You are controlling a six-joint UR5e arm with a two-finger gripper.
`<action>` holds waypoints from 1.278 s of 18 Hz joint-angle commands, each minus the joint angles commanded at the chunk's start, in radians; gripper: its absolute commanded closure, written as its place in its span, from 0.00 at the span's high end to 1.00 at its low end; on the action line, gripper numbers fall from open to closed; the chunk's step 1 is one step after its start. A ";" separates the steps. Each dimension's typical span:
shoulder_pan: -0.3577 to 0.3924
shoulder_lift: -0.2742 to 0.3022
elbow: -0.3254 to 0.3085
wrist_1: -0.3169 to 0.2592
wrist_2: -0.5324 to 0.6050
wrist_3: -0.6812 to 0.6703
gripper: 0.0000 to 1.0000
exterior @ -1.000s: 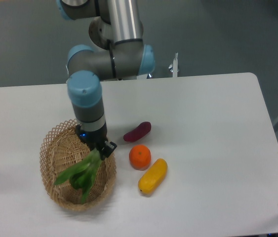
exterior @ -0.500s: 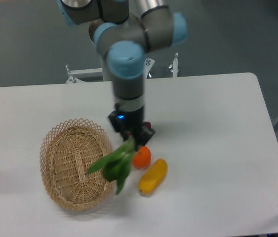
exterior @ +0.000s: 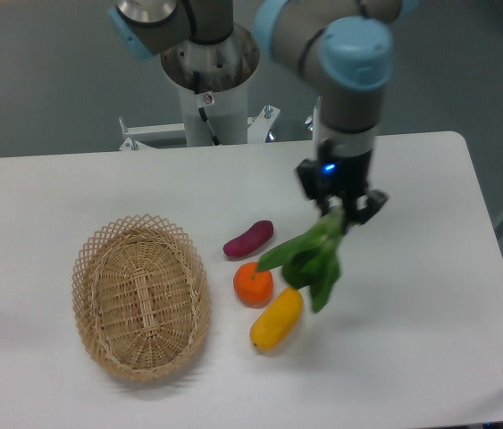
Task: Pick up the green vegetable from the basket
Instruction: 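Lift the bok choy out of the basket and carry it aside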
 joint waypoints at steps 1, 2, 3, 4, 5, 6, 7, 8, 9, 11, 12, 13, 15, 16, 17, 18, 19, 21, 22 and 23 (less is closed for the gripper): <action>0.018 0.000 0.000 -0.002 0.000 0.035 0.41; 0.040 0.000 0.002 -0.002 -0.002 0.071 0.41; 0.055 0.000 0.005 -0.002 -0.002 0.104 0.41; 0.066 0.000 0.006 -0.002 -0.002 0.127 0.41; 0.081 0.000 0.006 -0.003 -0.003 0.141 0.41; 0.085 0.000 0.005 -0.006 -0.003 0.149 0.41; 0.085 0.000 0.005 -0.011 -0.003 0.151 0.40; 0.083 0.000 0.005 -0.011 -0.005 0.151 0.40; 0.080 0.000 0.003 -0.011 -0.005 0.149 0.40; 0.075 0.000 0.002 -0.011 -0.006 0.148 0.41; 0.072 0.000 0.000 -0.011 -0.006 0.146 0.41; 0.071 0.000 0.000 -0.011 -0.006 0.143 0.41; 0.069 0.000 0.002 -0.009 -0.006 0.140 0.41; 0.069 0.000 0.002 -0.009 -0.006 0.137 0.41; 0.068 0.000 0.002 -0.009 -0.006 0.137 0.41; 0.068 0.000 0.002 -0.009 -0.006 0.137 0.41; 0.068 0.000 0.002 -0.009 -0.008 0.135 0.41; 0.066 0.000 0.002 -0.009 -0.008 0.135 0.41; 0.066 0.000 0.002 -0.009 -0.008 0.135 0.41; 0.066 0.000 0.000 -0.009 -0.008 0.135 0.41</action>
